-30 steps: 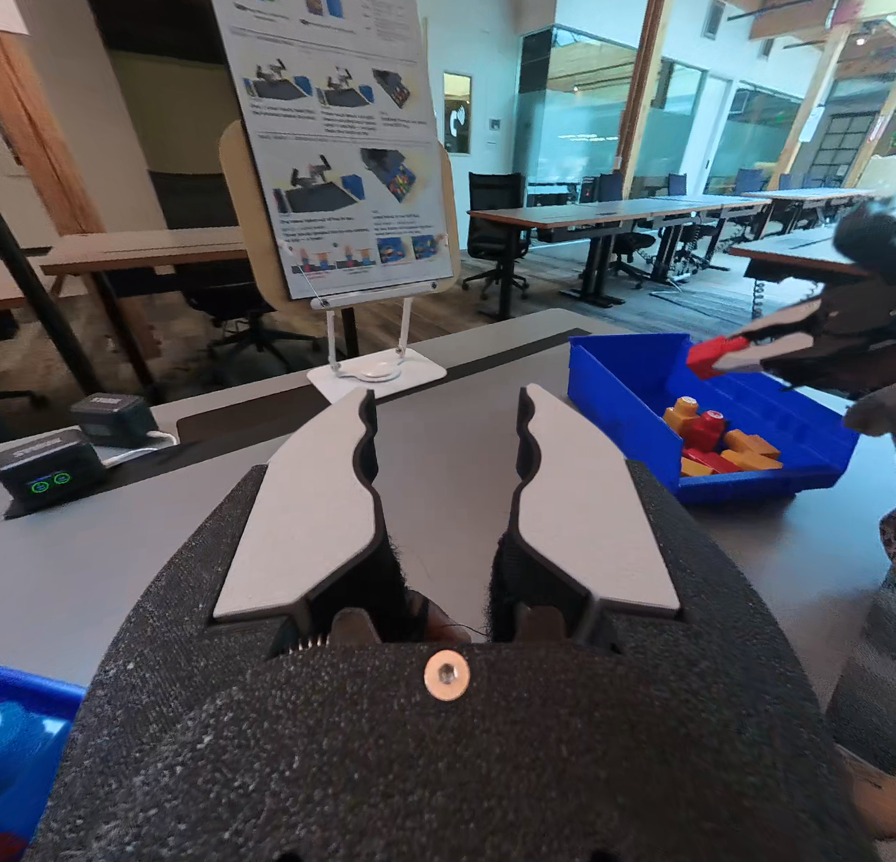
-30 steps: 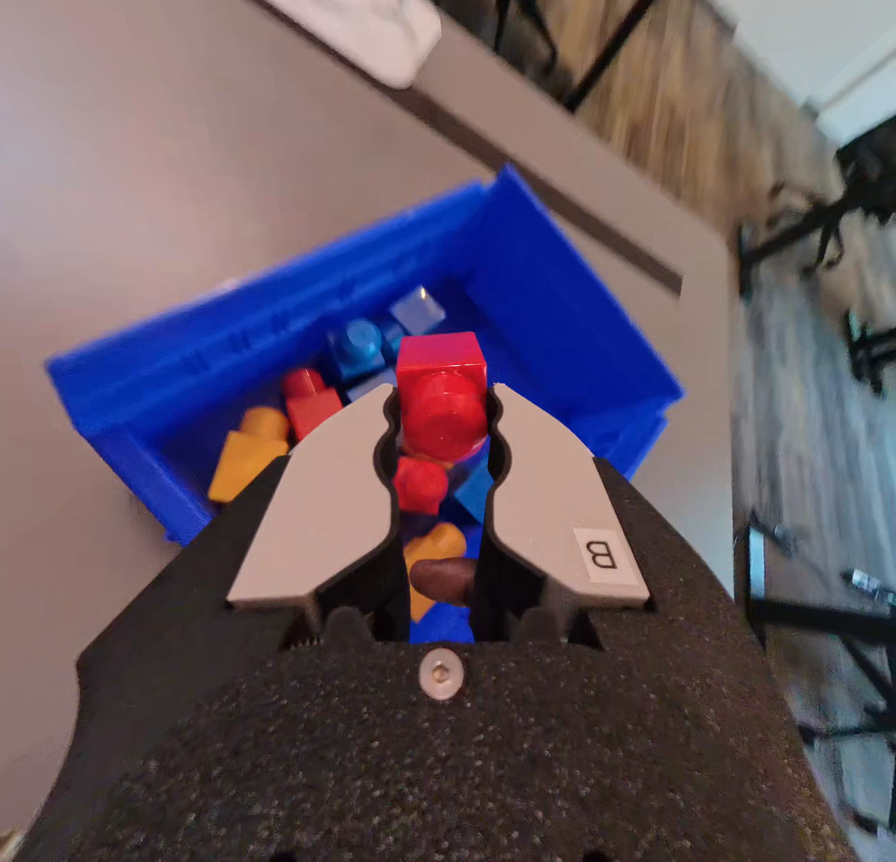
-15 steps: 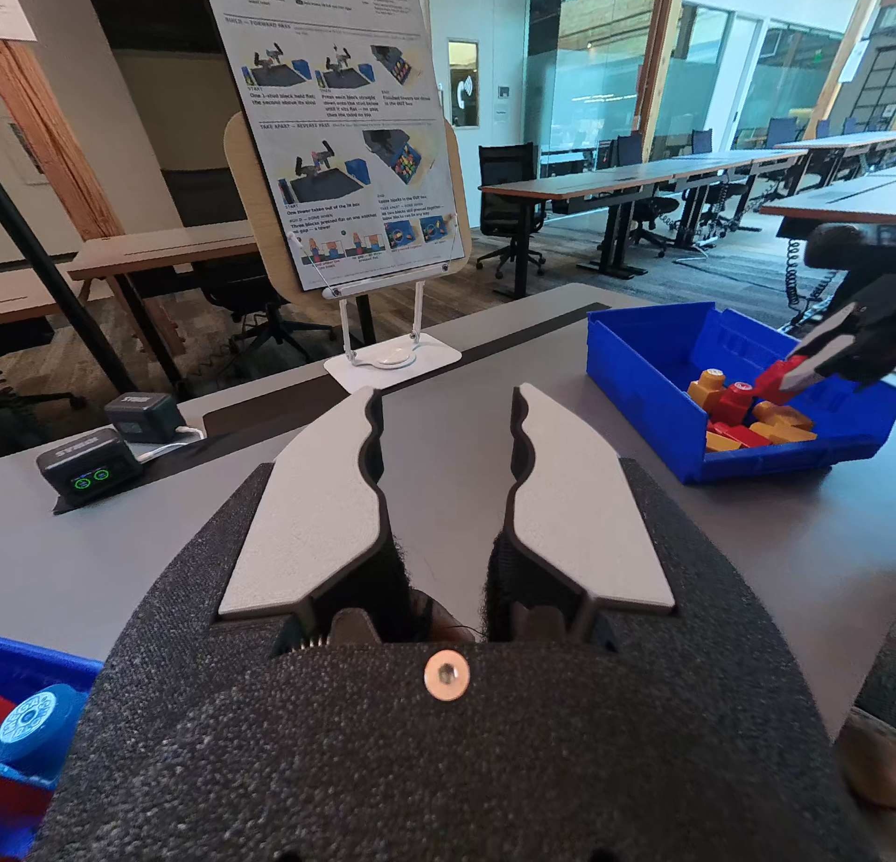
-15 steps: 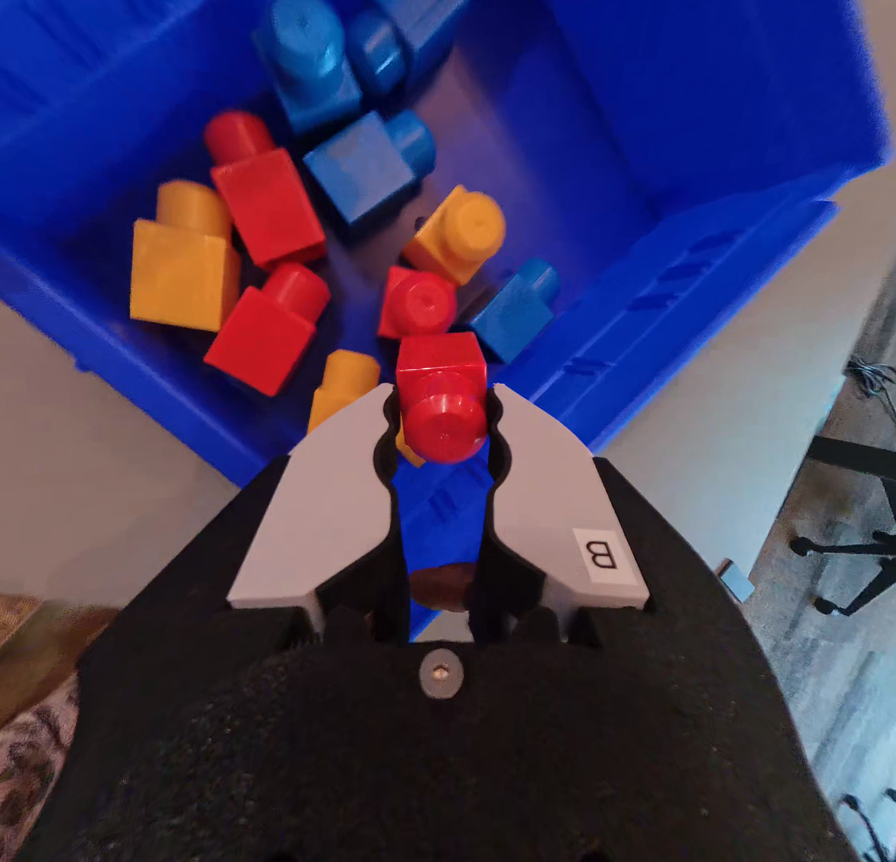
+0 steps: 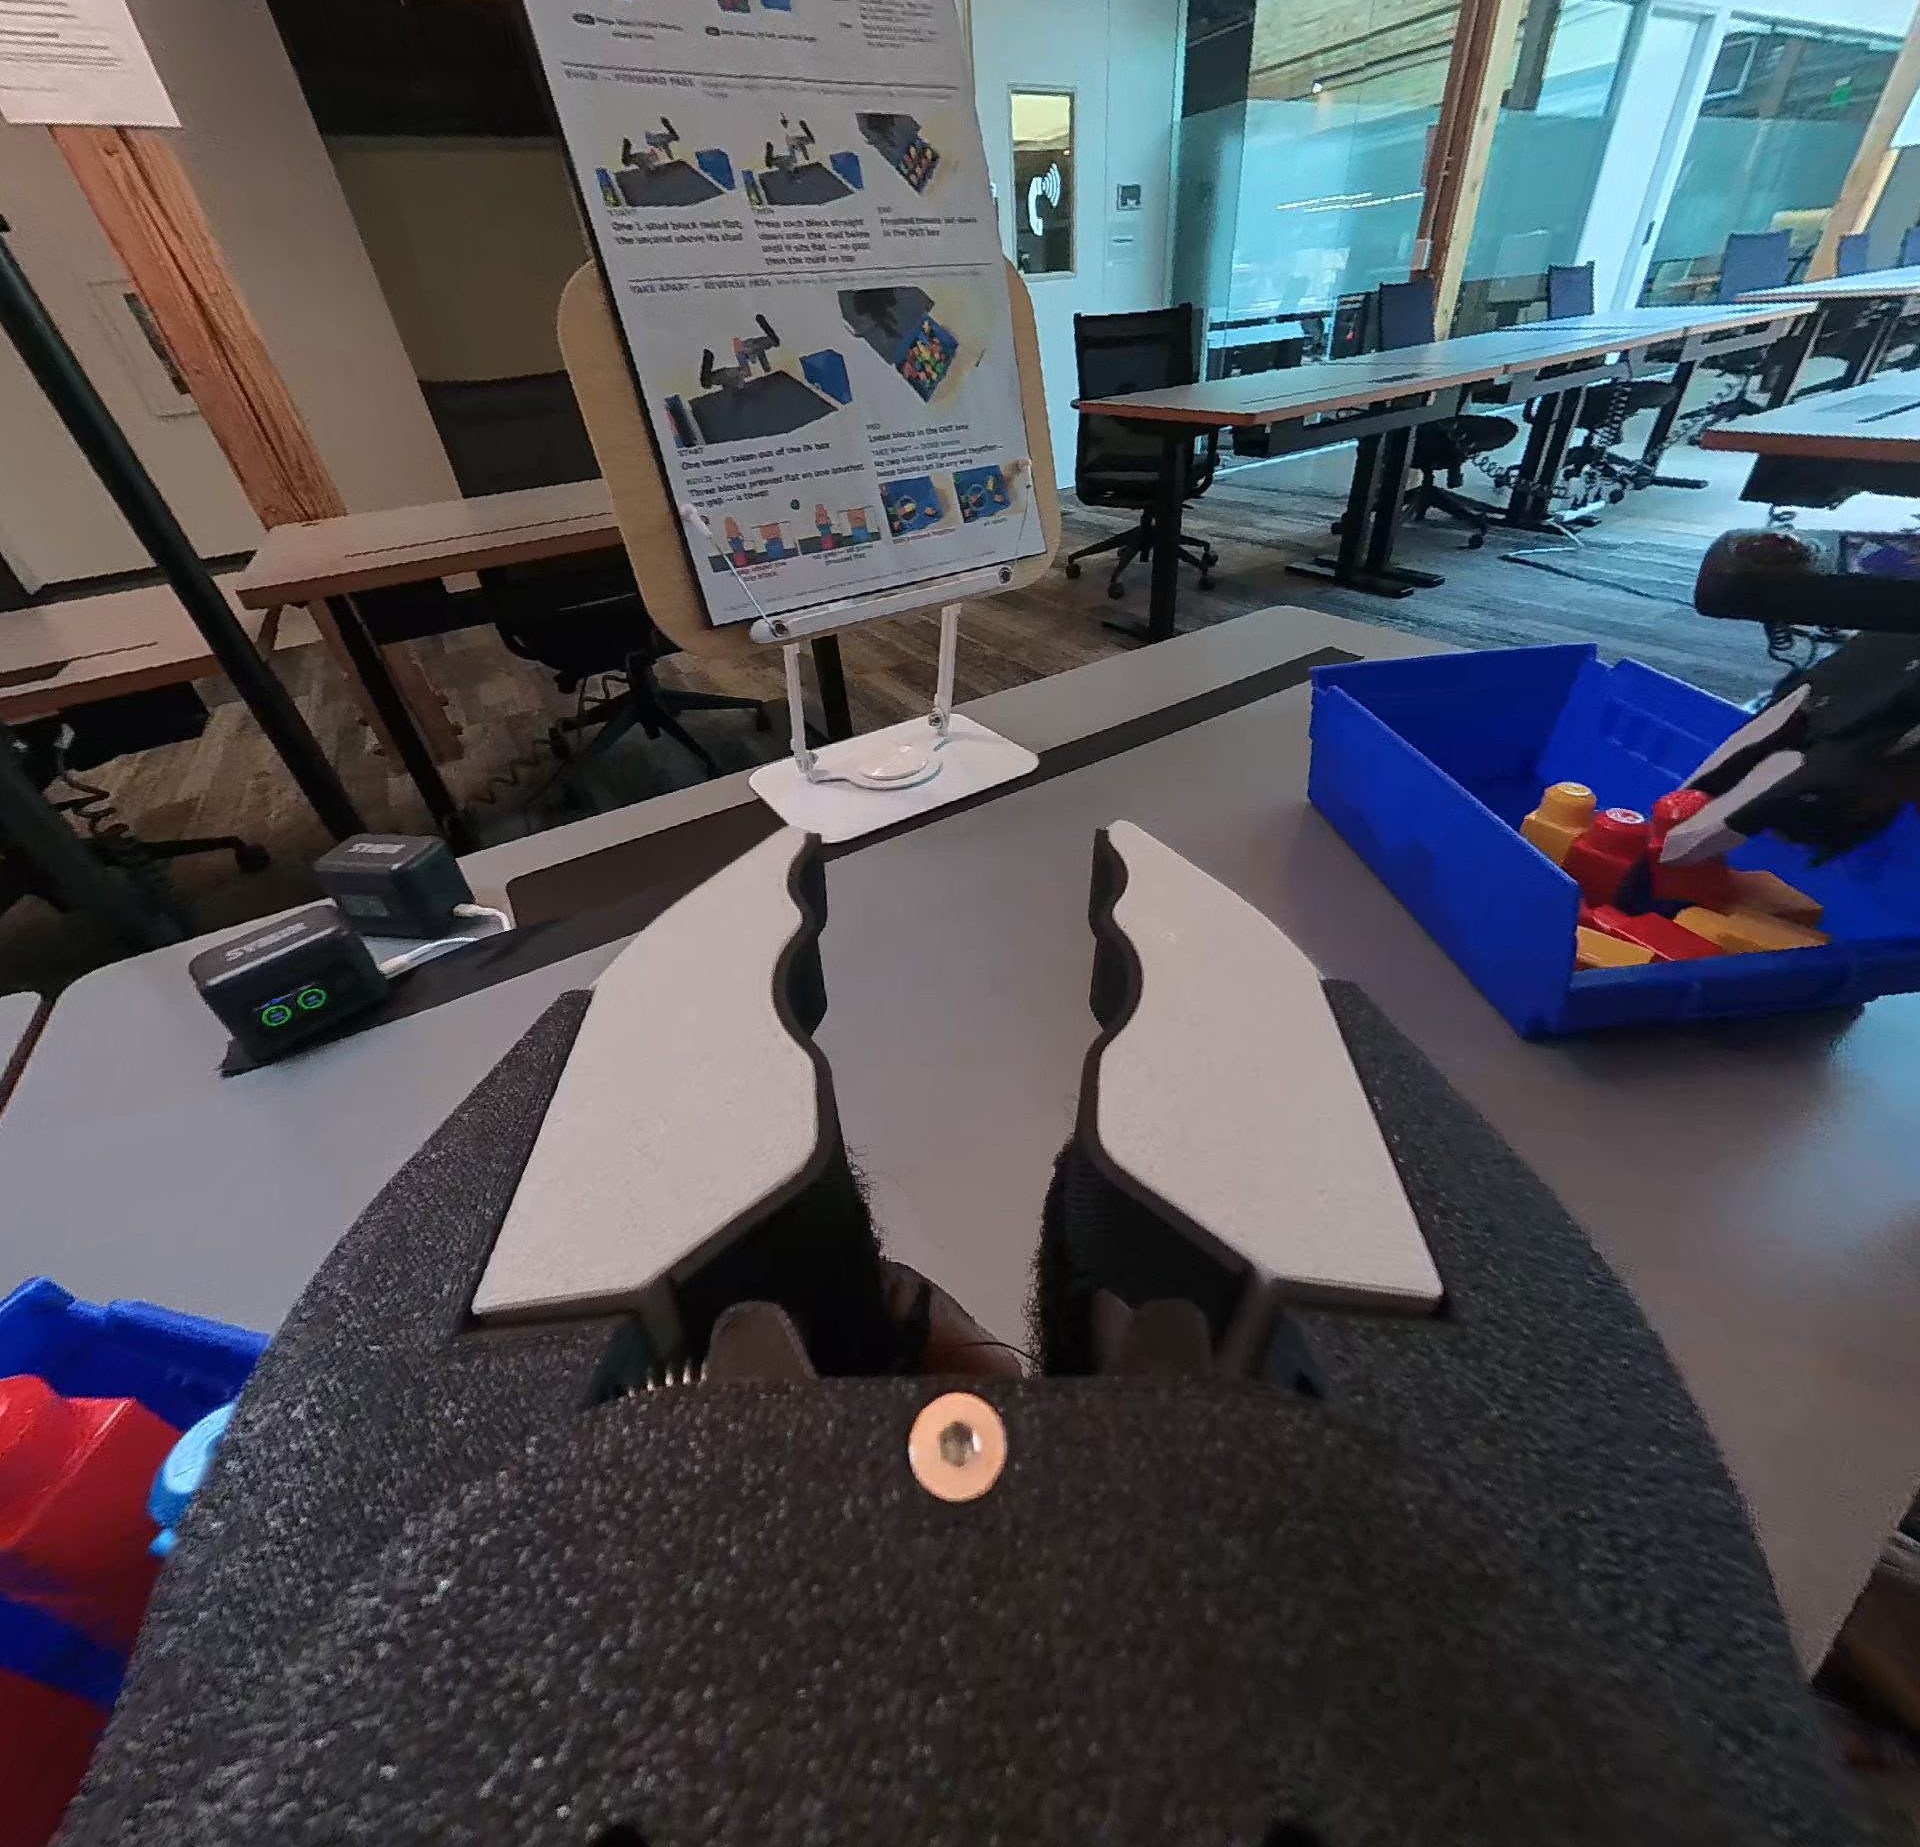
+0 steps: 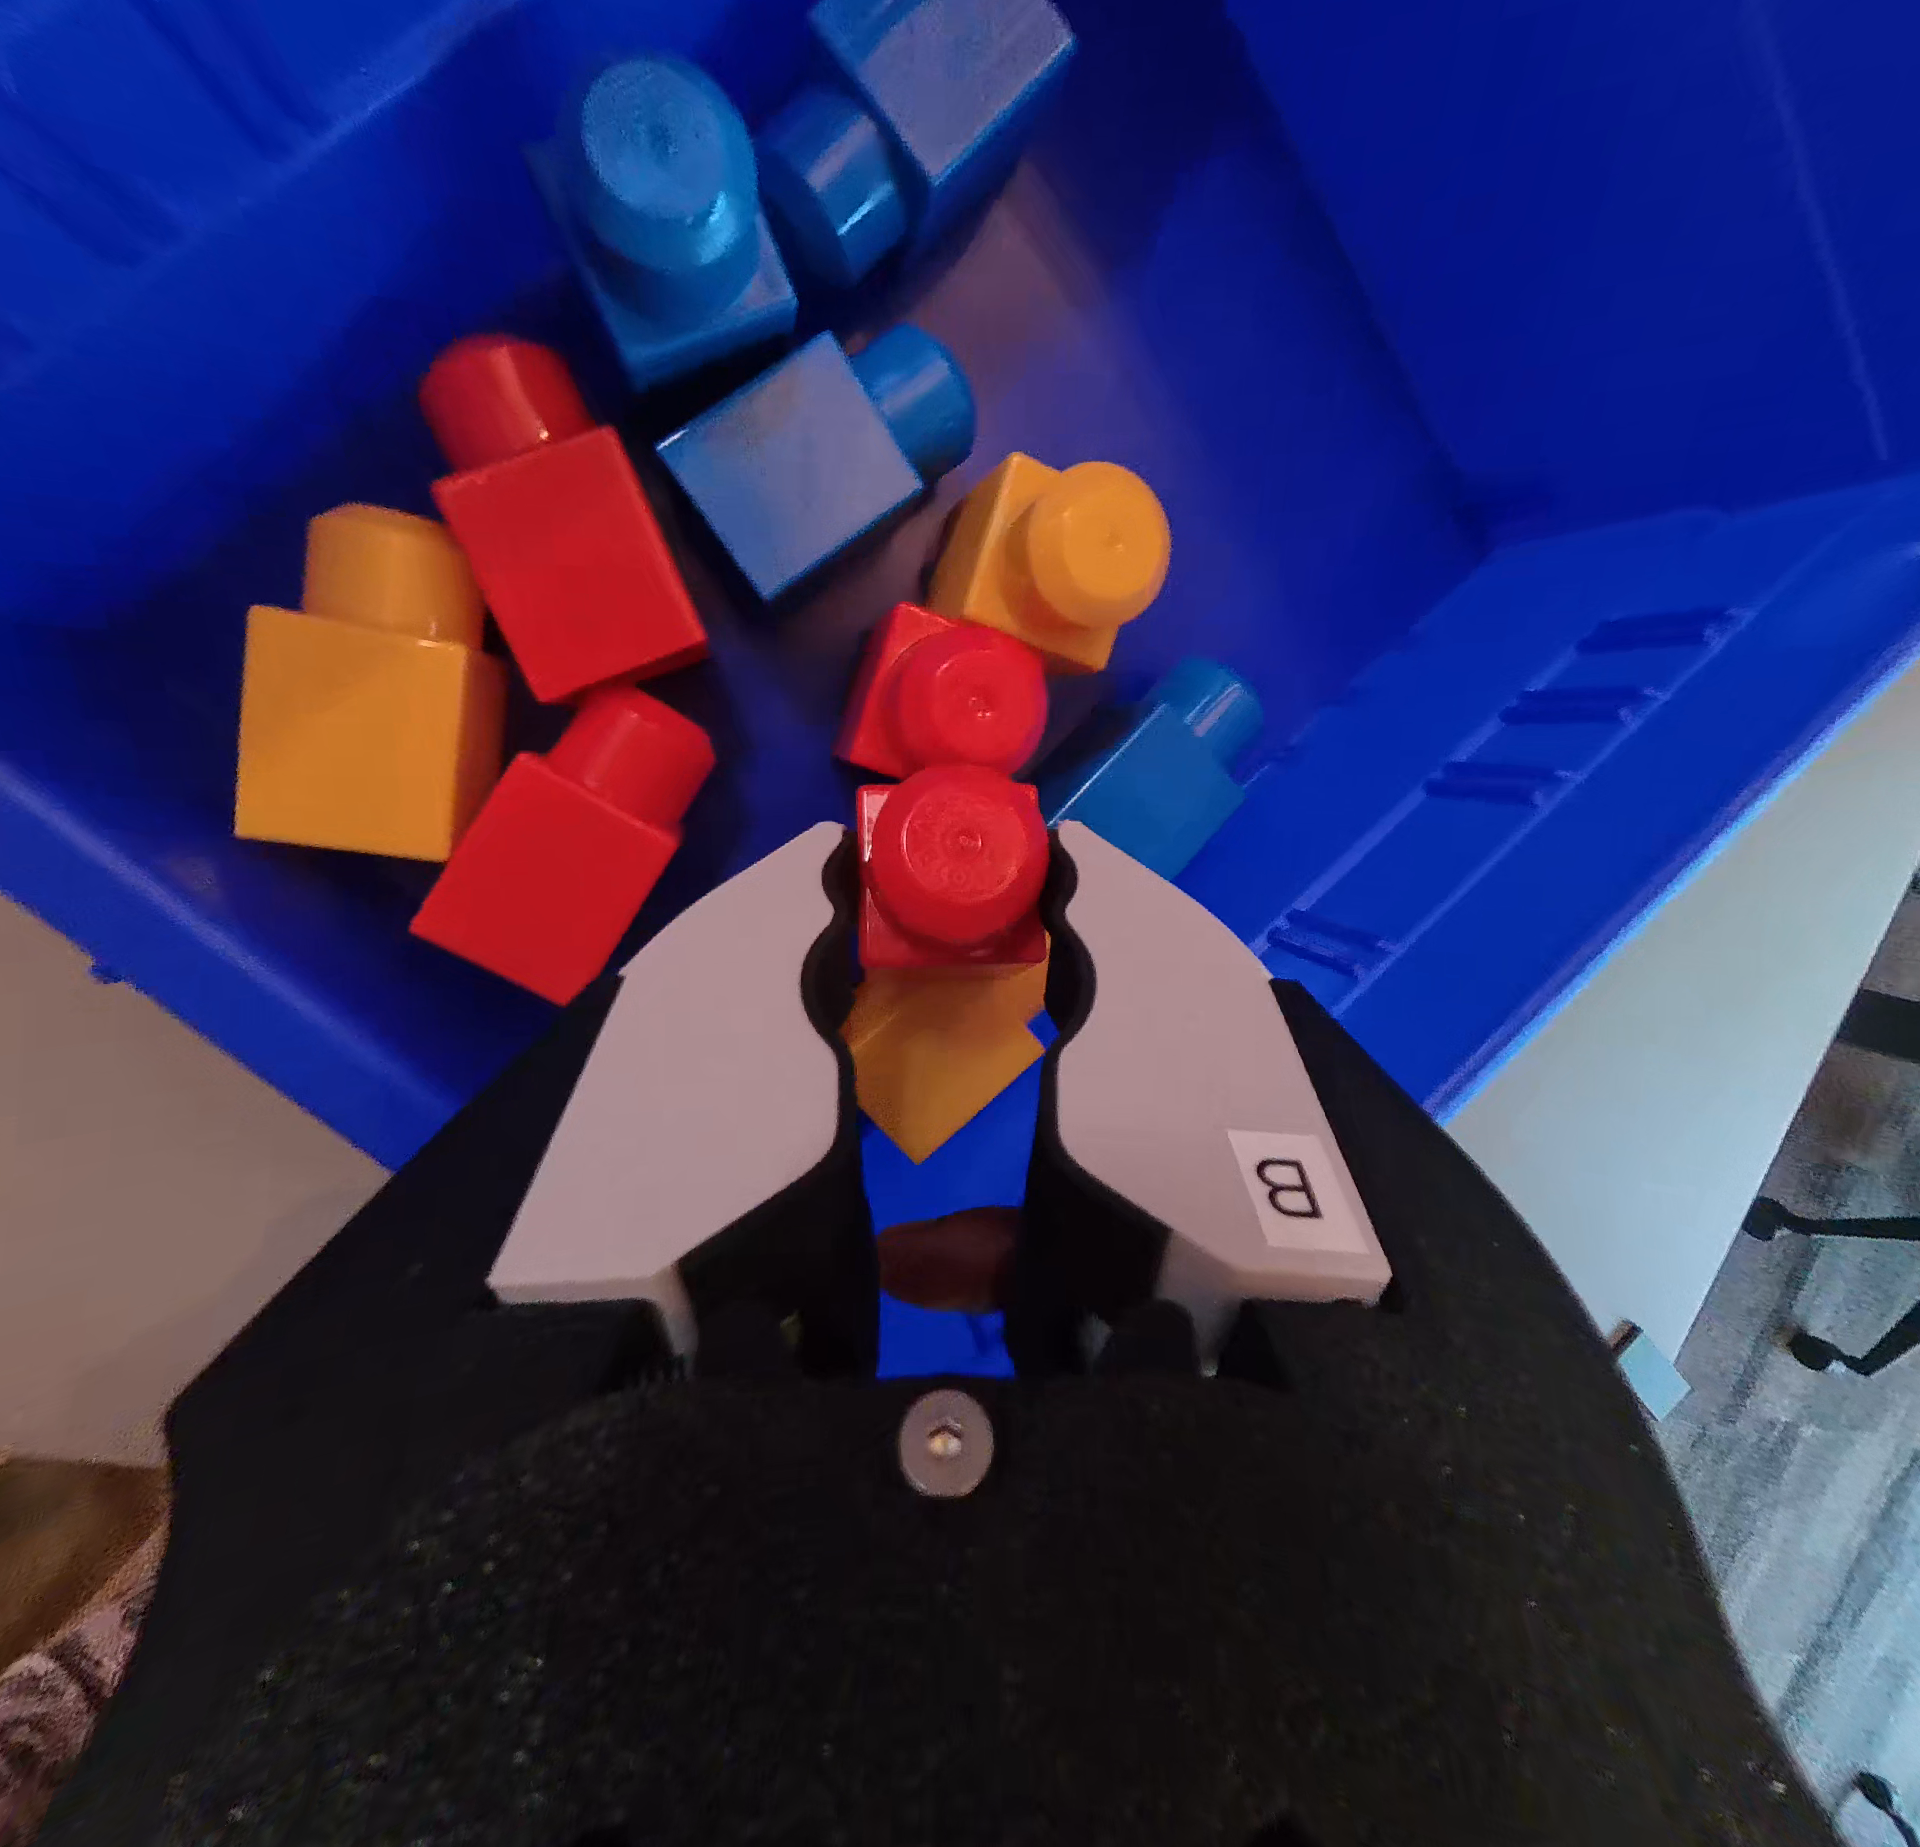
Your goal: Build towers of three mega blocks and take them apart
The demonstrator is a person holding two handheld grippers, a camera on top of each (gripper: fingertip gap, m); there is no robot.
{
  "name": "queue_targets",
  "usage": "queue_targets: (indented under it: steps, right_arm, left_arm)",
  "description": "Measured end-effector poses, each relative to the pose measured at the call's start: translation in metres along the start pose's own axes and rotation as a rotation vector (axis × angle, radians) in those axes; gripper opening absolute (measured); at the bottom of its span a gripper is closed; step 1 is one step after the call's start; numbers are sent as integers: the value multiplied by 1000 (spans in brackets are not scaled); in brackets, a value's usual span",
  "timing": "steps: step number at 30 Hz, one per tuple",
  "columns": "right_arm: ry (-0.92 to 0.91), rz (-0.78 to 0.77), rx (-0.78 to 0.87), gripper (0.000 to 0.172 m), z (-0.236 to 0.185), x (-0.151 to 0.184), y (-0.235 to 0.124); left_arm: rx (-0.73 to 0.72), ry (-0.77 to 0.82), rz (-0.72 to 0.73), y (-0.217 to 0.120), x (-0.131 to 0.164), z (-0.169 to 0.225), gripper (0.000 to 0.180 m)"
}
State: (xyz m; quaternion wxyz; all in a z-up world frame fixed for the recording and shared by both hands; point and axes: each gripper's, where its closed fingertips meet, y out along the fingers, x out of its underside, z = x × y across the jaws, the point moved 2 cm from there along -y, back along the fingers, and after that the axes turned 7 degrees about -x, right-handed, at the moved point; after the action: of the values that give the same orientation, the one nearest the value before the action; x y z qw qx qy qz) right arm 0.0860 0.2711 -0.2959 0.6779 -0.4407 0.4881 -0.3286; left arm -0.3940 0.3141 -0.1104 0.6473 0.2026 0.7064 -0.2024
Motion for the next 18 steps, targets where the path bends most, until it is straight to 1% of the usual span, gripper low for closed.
queue_targets:
  steps: [5,10,14,18]
  right_arm:
    - [24,9,30,34,3,-3,1]
    - [44,-34,47,36,3,0,4]
    - [50,-27,54,41,4,0,2]
    - [51,-15,59,42,4,-1,-1]
  left_arm:
    - [-97,33,-31,-13,0,-24,49]
    - [-228,45,-80,-32,5,-58,49]
    - [-316,57,-147,-45,16,-83,53]
    - [-379,8,-205,-55,29,-107,57]
